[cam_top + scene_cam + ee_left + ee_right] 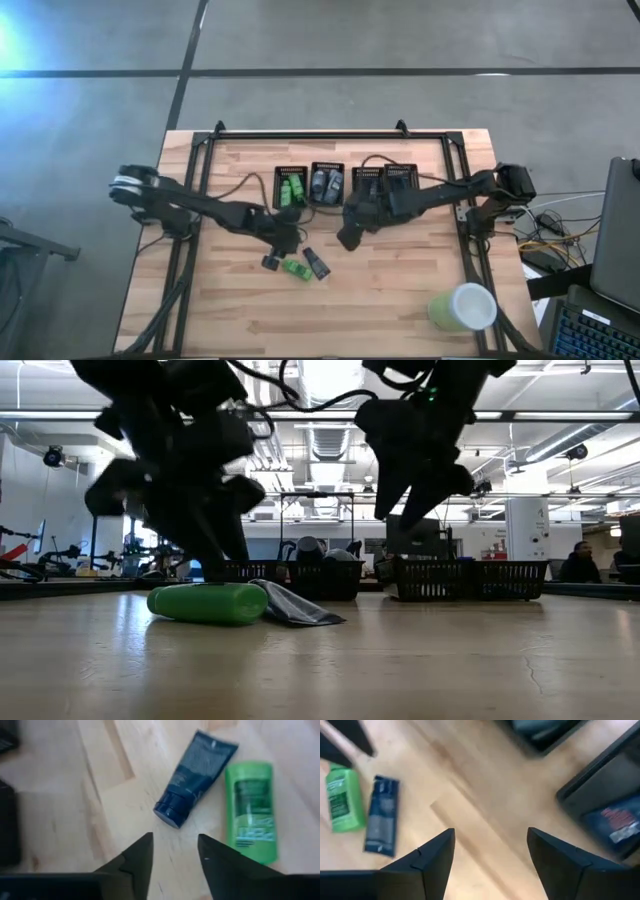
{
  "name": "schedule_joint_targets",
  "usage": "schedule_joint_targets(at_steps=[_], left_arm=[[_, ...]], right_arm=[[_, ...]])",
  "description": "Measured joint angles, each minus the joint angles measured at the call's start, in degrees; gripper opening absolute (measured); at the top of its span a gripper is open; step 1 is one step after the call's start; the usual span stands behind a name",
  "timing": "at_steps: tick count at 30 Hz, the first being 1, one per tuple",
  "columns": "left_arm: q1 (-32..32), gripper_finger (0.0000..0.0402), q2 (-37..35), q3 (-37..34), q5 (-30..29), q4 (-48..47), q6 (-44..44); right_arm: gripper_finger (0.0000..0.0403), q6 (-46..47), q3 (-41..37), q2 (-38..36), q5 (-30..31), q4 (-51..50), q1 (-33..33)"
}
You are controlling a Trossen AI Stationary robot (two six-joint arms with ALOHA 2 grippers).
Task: Pick & Place Travel size toiletries
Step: Put the shave cream into the center right black basket
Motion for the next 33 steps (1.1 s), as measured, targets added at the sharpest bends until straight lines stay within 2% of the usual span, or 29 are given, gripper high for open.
schedule_joint_targets(at_steps=[5,9,12,16,20,23,27,30,33], left_arm=[[0.07,0.0111,6.41,2.35,0.01,0.04,6.13],[0.07,0.0081,9.11,3.37,0.01,0.01,6.95],[0.07,0.0069,9.85,3.71,1.06,-0.02,6.80],[-0.52,0.0061,10.05,4.65,6.15,0.21,6.68],[-1.23,0.0060,10.05,5.32,6.54,4.89,7.36],[-1.45,0.0062,10.60,5.91,8.28,9.11,7.26],[-2.02,0.0062,13.24,6.97,11.15,9.04,7.09],[-2.50,0.0062,14.87,7.13,12.54,8.44,6.68],[-3.07,0.0062,13.99,7.60,11.33,7.09,6.92]], right_arm=[[0.0229,7.63,-1.13,0.02,0.09,0.11,3.31],[0.0226,12.84,-1.74,0.13,0.27,0.27,5.28],[0.0232,14.09,-1.78,0.60,0.34,0.66,6.62],[0.0246,14.38,-1.79,1.34,0.15,1.67,8.01],[0.0259,15.65,-1.78,2.03,0.17,2.58,8.80],[0.0269,15.63,-1.84,2.19,0.17,2.82,9.28],[0.0281,14.22,-1.83,2.31,-0.61,3.22,9.92],[0.0292,10.10,-1.83,2.36,-1.59,4.92,10.57],[0.0302,3.34,-1.83,2.67,-1.63,7.60,11.50]])
